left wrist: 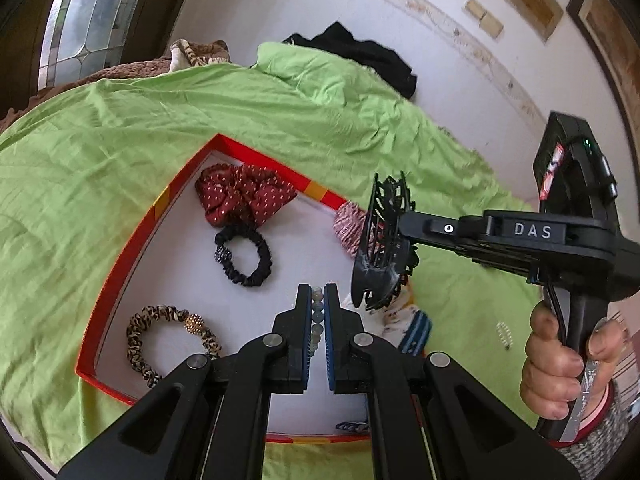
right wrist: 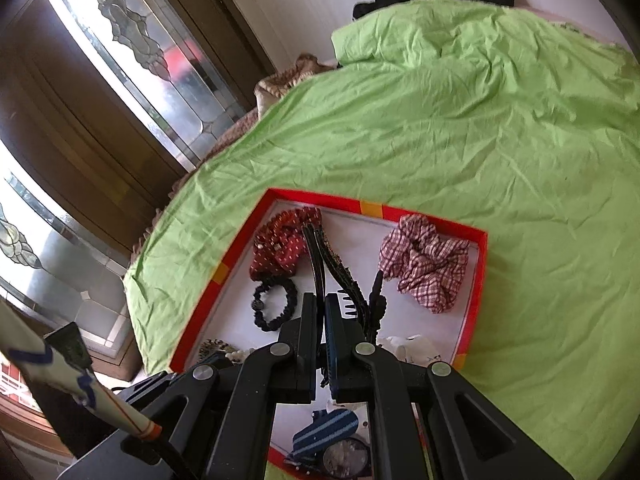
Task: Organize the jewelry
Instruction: 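Lower the claw clip into the box and open the right tool while the left tool releases the bead bracelet, then move both tools back toward the dark sheer scrunchie and pearl bracelet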
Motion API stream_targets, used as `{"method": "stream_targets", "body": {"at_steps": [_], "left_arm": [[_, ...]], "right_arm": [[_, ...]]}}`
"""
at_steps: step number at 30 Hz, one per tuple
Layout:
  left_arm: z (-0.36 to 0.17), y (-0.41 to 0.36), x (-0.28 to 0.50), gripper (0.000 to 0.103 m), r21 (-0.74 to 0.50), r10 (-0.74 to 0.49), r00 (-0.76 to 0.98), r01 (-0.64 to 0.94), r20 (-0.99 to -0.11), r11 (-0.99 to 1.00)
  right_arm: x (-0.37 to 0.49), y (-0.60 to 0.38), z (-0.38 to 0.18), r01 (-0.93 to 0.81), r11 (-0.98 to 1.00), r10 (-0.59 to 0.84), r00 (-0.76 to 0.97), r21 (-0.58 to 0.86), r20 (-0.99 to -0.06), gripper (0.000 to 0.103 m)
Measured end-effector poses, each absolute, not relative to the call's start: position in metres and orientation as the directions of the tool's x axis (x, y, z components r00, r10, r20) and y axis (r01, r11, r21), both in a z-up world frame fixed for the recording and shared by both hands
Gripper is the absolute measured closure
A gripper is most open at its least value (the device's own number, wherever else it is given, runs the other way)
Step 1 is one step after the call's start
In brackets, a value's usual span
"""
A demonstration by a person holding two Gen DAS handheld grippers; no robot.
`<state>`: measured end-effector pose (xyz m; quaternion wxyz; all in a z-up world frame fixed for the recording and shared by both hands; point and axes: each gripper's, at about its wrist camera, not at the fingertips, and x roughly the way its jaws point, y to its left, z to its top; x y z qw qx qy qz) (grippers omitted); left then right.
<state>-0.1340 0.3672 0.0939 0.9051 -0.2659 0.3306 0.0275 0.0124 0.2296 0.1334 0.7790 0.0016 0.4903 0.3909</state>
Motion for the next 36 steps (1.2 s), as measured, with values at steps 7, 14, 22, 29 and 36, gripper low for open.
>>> {"method": "stream_targets", "body": {"at_steps": [7,14,22,29,36], "left_arm": [[0.083,0.367,-0.126,0.098,-0.419,-0.094,0.735,-0.272,-0.671,0.866],[0.083,0.371,-0.127,0.098,-0.43,-0.089,0.736,-0.289,-0.672,0.855],[0.096,0.382,-0.143,0.093,-0.521,-0.137,0.807,-0.232,-0.575,0.822],[0.099,0.405,-0.155,0.079,-0.554,-0.046,0.834,-0.322,-0.549,0.768],[0.094,0.416,-0.158,0.079,-0.555,-0.001,0.831,-0.371,-0.557,0.744]], "right_arm": [[0.019,0.243,0.11,-0.601,0.7,0.587,0.178,0.386,-0.789,0.098],[0.026,0.251,0.09,-0.579,0.701,0.584,0.13,0.417,-0.801,0.097],[0.029,0.233,0.109,-0.6,0.672,0.624,0.143,0.434,-0.768,0.064],[0.062,0.219,0.113,-0.534,0.791,0.514,0.312,0.299,-0.799,0.074],[0.087,0.235,0.073,-0.497,0.834,0.419,0.29,0.238,-0.861,0.077]]}}
